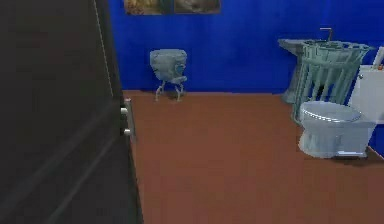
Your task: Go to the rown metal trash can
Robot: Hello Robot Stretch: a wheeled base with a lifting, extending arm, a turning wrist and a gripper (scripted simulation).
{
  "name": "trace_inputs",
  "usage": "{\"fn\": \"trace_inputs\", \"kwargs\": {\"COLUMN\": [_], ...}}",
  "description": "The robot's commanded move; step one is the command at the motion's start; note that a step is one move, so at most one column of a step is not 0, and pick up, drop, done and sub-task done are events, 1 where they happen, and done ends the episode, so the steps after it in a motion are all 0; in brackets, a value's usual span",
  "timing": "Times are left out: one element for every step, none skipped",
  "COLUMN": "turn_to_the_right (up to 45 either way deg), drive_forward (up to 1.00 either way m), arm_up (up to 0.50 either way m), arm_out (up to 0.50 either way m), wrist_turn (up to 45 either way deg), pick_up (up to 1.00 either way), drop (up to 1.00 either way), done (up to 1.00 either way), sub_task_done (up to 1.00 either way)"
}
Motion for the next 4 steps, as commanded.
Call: {"fn": "trace_inputs", "kwargs": {"turn_to_the_right": [0.0,0.0,-6.0,0.0], "drive_forward": [1.00,0.20,0.00,0.35], "arm_up": [0.00,0.00,0.00,0.00], "arm_out": [0.00,0.00,0.00,0.00], "wrist_turn": [0.0,0.0,0.0,0.0], "pick_up": [0.00,0.00,0.00,0.00], "drop": [0.00,0.00,0.00,0.00], "done": [0.00,0.00,0.00,0.00], "sub_task_done": [0.00,0.00,0.00,0.00]}}
